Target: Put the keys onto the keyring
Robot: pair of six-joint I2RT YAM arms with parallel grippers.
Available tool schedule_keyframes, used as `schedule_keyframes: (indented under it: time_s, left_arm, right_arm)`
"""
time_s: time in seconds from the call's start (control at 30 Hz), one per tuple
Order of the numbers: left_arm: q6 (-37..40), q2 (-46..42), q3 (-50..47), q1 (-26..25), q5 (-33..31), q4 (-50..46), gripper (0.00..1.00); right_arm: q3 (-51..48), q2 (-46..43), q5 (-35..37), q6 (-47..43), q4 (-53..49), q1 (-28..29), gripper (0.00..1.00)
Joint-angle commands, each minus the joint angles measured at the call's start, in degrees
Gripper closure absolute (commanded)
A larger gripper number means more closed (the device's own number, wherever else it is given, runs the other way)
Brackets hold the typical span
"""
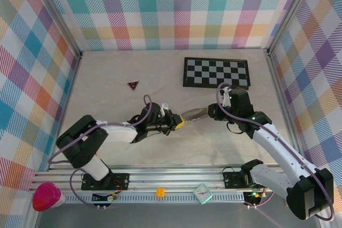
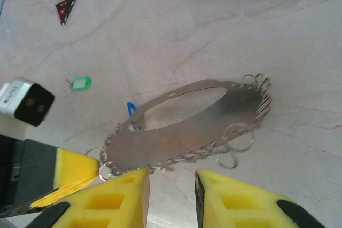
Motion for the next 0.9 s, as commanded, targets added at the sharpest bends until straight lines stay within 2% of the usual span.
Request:
schedule_keyframes:
  time_s: [0.0,0.07,0.13,0.33,0.47,0.5,0.57,0.63,0.77,0.87]
  left_arm:
    - [9.8,-5.94,3.66,-0.41,-5.77,-17.69,0.91]
    - [12.17,-6.76,5.26,-0.42,-8.11,-23.61,0.89]
    - [12.71,-6.49,5.7,-0.42,-8.92,-25.5,0.88]
    - [11.18,-4.19,4.43,-0.65,-8.7,-24.12,0.91]
    - [10.78,-3.63,3.68,-1.04,-9.9,-24.03,0.88]
    - [10.69,-3.79,3.48,-1.06,-10.34,-24.11,0.85]
    - [10.82,-4.86,3.13,-1.4,-12.43,-25.47,0.67]
    - [11.44,-6.29,3.11,-1.43,-14.37,-27.26,0.56]
    - [13.77,-10.32,3.95,-1.54,-18.95,-32.31,0.42]
    - [17.48,-14.13,5.64,-1.65,-23.64,-37.44,0.38]
  right_arm:
    - [0.55,0.7,-1.14,-0.42,-0.82,-0.37,0.72]
    - [0.47,1.0,-1.19,-0.42,-0.95,-0.36,0.72]
    - [0.39,1.19,-1.24,-0.35,-1.17,-0.36,0.72]
    - [-0.04,1.35,-1.93,-0.12,-2.61,-0.35,0.73]
    - [-0.49,1.96,-3.03,0.16,-3.15,-0.39,0.73]
    - [-0.66,2.06,-3.29,0.2,-3.11,-0.36,0.73]
    - [-0.89,2.41,-3.81,0.38,-2.94,-0.32,0.73]
    - [-1.05,2.89,-4.42,0.49,-2.8,-0.33,0.74]
    - [-0.87,4.4,-5.66,0.22,-2.75,-0.29,0.75]
    - [-0.28,5.93,-7.17,-0.42,-2.82,-0.21,0.76]
